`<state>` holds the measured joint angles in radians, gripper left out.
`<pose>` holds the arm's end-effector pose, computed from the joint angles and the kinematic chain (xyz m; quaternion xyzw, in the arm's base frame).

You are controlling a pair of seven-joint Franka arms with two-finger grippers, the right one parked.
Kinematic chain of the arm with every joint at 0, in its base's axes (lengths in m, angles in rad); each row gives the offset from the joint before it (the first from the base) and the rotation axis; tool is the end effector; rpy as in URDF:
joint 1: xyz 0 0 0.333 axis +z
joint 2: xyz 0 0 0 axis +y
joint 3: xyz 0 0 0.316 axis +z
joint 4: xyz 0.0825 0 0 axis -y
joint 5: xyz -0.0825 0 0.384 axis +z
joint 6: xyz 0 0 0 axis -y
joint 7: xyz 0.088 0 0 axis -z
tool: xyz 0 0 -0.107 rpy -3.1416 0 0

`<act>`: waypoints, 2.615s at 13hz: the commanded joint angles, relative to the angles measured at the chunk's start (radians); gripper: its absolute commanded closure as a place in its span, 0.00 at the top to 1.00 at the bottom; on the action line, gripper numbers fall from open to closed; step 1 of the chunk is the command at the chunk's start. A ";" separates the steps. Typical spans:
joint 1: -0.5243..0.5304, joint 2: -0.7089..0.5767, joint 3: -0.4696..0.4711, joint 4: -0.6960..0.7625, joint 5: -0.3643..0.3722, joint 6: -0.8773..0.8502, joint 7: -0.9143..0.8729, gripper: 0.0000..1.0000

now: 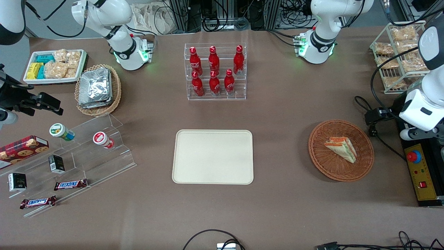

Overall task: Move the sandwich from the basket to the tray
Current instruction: 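Close the left gripper on the wrapped sandwich in the wicker basket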

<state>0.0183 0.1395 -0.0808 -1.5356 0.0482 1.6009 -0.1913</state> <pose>0.5952 -0.0292 0.5636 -0.9972 -0.0629 0.0342 0.0229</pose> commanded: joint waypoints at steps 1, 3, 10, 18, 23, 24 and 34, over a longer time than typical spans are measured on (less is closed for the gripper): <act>0.002 0.038 -0.002 0.049 -0.001 -0.027 -0.034 1.00; -0.001 0.071 -0.002 0.054 0.002 -0.026 -0.120 1.00; 0.002 0.121 -0.001 -0.159 0.008 0.161 -0.653 1.00; 0.049 0.106 0.003 -0.525 0.001 0.664 -0.792 1.00; 0.077 0.114 0.004 -0.653 0.013 0.795 -0.781 1.00; 0.080 0.118 0.003 -0.653 0.015 0.795 -0.780 1.00; 0.026 0.152 -0.074 -0.314 0.016 0.416 -0.755 0.00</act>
<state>0.0781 0.2869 -0.1157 -2.0176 0.0532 2.2256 -0.9483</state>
